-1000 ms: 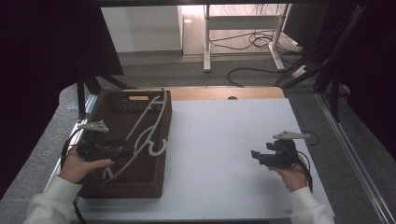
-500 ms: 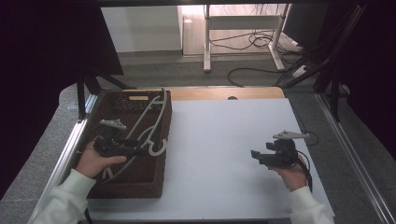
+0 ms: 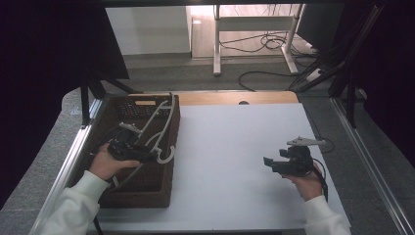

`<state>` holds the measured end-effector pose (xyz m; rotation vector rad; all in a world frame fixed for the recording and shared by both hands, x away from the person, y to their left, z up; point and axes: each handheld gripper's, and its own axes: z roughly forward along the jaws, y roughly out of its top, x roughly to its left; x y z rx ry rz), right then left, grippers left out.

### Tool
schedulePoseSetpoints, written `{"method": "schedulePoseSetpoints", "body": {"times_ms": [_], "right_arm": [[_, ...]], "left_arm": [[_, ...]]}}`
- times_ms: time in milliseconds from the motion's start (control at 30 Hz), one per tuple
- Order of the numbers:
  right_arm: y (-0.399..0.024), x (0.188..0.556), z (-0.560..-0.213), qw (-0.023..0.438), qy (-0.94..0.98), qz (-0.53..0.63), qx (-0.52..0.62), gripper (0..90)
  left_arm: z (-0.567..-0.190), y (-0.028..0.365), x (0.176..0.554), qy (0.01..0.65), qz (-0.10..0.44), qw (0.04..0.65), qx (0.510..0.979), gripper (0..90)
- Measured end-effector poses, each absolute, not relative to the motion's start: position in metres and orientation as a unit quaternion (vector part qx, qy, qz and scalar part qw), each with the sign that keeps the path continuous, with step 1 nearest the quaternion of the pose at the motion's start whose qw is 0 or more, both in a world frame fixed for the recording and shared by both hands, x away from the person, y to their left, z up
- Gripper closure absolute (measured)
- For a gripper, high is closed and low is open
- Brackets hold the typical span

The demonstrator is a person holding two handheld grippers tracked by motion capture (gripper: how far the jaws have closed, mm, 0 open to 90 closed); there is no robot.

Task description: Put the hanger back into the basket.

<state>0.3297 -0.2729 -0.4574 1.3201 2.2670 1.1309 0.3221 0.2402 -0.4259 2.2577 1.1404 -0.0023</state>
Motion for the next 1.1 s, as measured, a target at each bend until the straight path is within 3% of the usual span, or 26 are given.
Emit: {"method": "schedulePoseSetpoints", "body": {"times_ms": [167,567,767,933,1100], "right_arm": [[-0.273,0.33,-0.458,0.141,0.786,0.391,0.458,24.5],[-0.273,0.33,-0.458,0.142,0.787,0.39,0.456,24.5],[-0.274,0.33,-0.458,0.142,0.786,0.391,0.458,24.6],[-0.274,0.33,-0.458,0.142,0.786,0.391,0.458,24.6],[-0.274,0.33,-0.458,0.143,0.785,0.392,0.458,24.6]], "left_arm": [[-0.437,0.243,0.321,0.429,-0.006,0.265,0.864,48.3],[-0.451,0.234,0.329,0.448,0.057,0.197,0.87,70.0],[-0.45,0.245,0.326,0.457,0.061,0.193,0.866,72.7],[-0.439,0.248,0.321,0.446,0.055,0.222,0.865,70.2],[-0.423,0.249,0.308,0.437,0.066,0.244,0.863,49.6]]}}
